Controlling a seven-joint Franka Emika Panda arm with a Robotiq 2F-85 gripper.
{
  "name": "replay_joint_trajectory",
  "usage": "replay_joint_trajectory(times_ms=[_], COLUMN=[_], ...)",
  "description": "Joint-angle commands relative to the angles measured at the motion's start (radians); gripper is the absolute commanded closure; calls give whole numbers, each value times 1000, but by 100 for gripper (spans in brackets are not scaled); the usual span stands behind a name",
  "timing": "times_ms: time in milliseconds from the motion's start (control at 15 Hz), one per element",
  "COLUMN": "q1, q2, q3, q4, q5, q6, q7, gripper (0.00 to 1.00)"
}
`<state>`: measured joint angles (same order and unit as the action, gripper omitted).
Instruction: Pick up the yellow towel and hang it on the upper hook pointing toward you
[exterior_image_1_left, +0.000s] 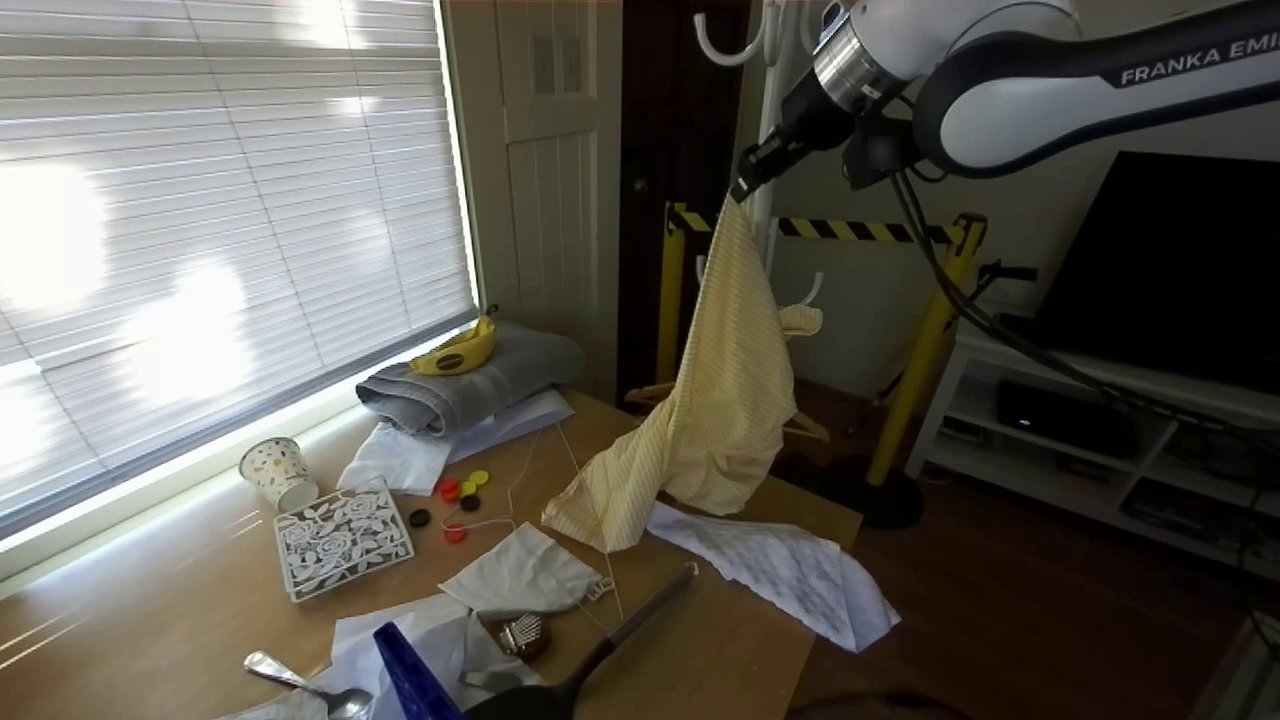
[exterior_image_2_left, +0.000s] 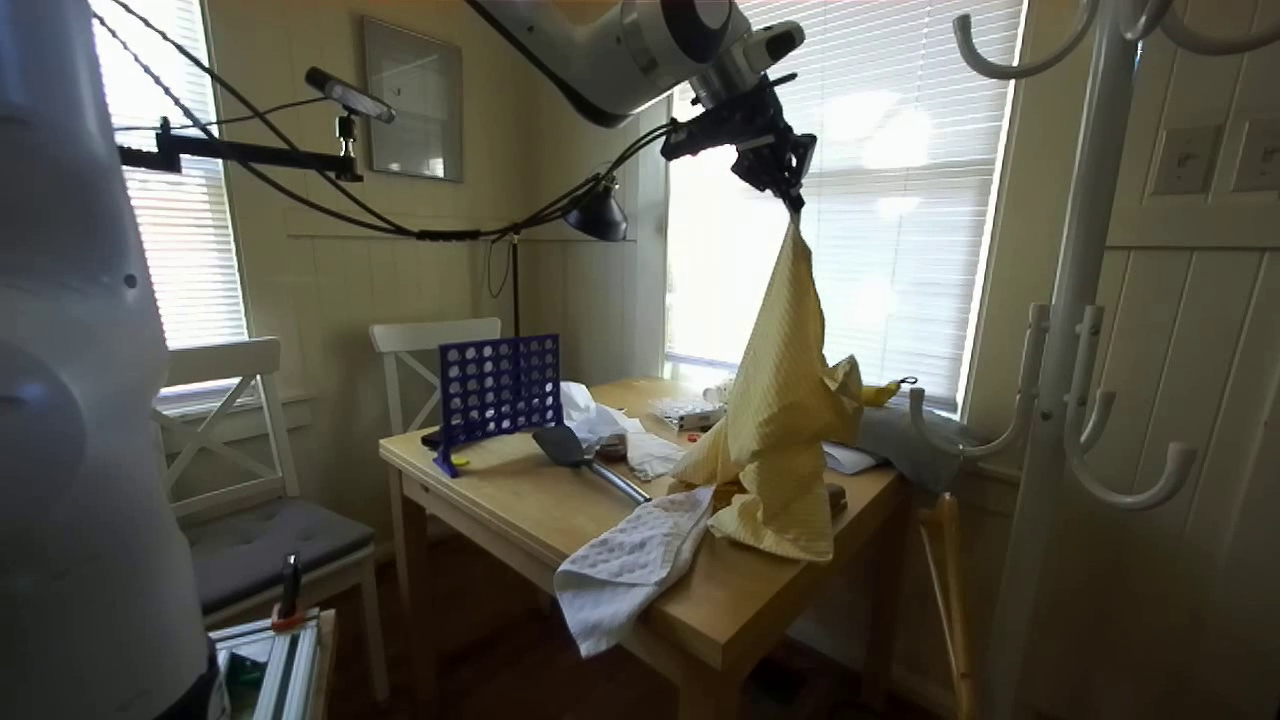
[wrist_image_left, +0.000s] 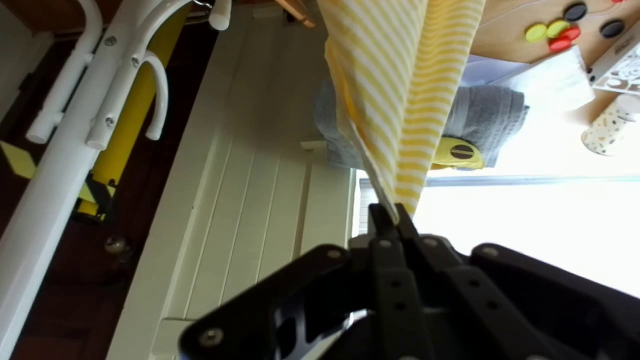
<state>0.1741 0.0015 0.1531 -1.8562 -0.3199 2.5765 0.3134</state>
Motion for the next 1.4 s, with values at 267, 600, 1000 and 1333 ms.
replay_joint_trajectory(times_ms=[267, 600, 1000, 1333], q1=[-95, -120, -159, -189], q2=[-34, -28, -18, 28], q3=[-73, -87, -126, -147], q4=[93, 115, 276, 453], q5=[-14, -73, -218, -403], q6=[3, 7, 60, 80], q7=[48, 130, 369, 585], gripper=[98, 99, 99, 99])
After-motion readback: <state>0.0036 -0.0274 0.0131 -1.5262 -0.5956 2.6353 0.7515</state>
